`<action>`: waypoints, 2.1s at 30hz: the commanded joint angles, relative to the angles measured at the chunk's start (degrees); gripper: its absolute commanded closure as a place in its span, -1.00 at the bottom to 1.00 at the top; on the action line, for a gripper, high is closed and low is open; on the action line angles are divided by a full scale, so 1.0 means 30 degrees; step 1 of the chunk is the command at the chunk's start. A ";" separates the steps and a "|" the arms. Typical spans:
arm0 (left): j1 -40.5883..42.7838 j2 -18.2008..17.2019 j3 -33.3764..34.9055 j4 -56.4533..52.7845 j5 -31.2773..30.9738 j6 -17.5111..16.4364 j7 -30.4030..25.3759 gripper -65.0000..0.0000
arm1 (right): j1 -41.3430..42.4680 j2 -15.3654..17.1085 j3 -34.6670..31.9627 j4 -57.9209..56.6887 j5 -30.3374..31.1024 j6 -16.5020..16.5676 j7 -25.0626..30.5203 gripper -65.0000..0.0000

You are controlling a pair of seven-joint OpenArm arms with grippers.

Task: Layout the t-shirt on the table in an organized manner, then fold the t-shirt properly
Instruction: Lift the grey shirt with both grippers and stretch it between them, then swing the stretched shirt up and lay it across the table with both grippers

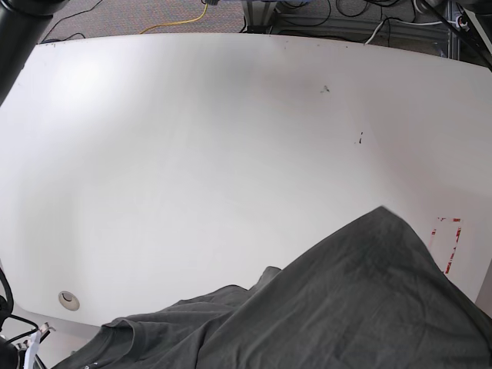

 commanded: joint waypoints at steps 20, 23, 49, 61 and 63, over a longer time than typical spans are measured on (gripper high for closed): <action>0.0736 0.0413 0.0373 0.0190 -0.0131 0.0205 -0.0602 0.99 | -0.0976 0.0370 0.2593 -0.0964 -0.0444 -0.0200 0.0078 0.98; 0.2054 0.0941 0.0373 0.0249 -0.0131 0.0205 -0.0602 0.99 | -0.2646 0.0399 0.3560 -0.0935 -0.0415 -0.0200 0.0078 0.98; 1.4157 0.4487 -0.2147 0.2388 -0.0131 0.0205 -0.0602 0.99 | -2.0375 -0.2912 1.4051 0.5249 -0.0590 -0.0200 -0.0801 0.98; 1.6267 0.3989 -0.2147 0.2300 0.0045 0.0205 -0.0602 0.98 | -2.1665 -0.3293 1.4579 0.6479 -0.0590 -0.0200 -0.0801 0.98; 1.6443 0.3754 -0.2147 0.2271 0.0338 0.0205 -0.0602 0.98 | -2.1665 -0.3264 1.4579 0.6479 -0.0590 -0.0200 -0.0801 0.98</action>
